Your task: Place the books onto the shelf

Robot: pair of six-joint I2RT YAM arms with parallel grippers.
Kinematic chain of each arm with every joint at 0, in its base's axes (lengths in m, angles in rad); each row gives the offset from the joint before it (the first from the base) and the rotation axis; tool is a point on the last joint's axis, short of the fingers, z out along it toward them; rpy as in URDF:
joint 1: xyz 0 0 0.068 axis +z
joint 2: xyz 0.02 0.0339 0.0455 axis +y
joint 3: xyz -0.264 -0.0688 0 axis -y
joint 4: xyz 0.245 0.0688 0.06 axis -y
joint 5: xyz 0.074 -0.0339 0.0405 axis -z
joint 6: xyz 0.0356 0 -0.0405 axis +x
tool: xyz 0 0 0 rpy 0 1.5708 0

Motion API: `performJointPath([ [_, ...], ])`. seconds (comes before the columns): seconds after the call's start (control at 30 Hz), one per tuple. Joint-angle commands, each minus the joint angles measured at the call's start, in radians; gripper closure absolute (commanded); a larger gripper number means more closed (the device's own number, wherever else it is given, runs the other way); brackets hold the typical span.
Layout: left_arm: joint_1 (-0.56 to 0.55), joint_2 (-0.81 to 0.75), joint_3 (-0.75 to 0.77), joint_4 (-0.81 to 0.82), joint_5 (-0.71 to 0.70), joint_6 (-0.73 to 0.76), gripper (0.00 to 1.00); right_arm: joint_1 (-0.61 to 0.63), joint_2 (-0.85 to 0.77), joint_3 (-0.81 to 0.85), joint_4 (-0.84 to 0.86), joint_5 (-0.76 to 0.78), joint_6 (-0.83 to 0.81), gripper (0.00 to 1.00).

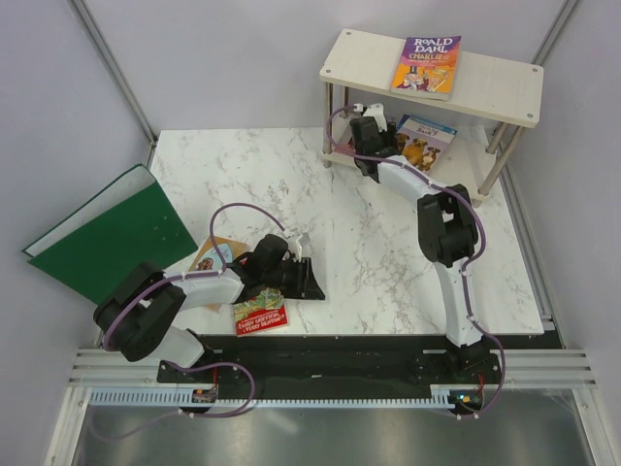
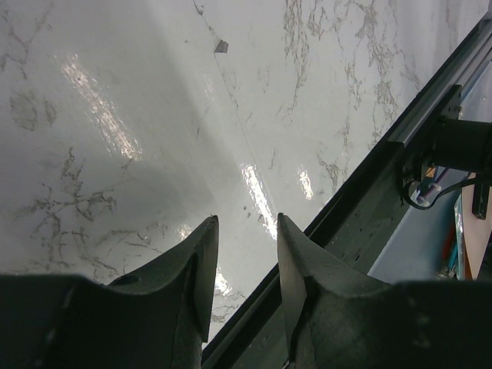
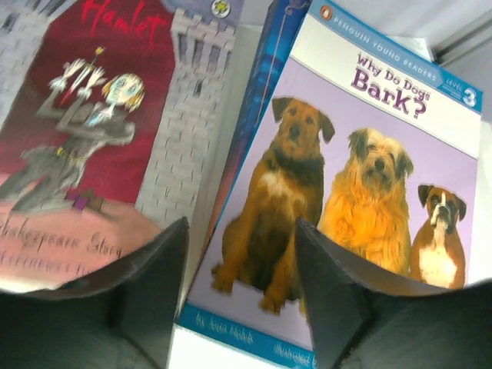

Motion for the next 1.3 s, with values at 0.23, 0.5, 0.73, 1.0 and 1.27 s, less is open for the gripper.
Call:
performJointPath([
  [0.23, -0.007, 0.001, 0.029, 0.026, 0.018, -0.002, 0.57, 0.000, -0.300, -0.205, 0.118, -0.234, -0.029, 0.13],
  [0.5, -0.009, -0.007, 0.021, 0.032, 0.018, -0.004, 0.57, -0.003, -0.443, -0.374, 0.083, -0.225, -0.015, 0.97],
  [0.73, -0.009, -0.008, 0.019, 0.035, 0.018, -0.005, 0.57, -0.010, -0.487, -0.448, 0.003, -0.198, 0.019, 1.00],
  [1.0, -0.009, -0.002, 0.021, 0.035, 0.018, -0.005, 0.57, -0.032, -0.454, -0.434, -0.082, -0.216, 0.039, 1.00],
  [1.27, -0.009, 0.001, 0.022, 0.035, 0.018, -0.005, 0.57, -0.055, -0.452, -0.471, -0.111, -0.247, 0.053, 1.00],
])
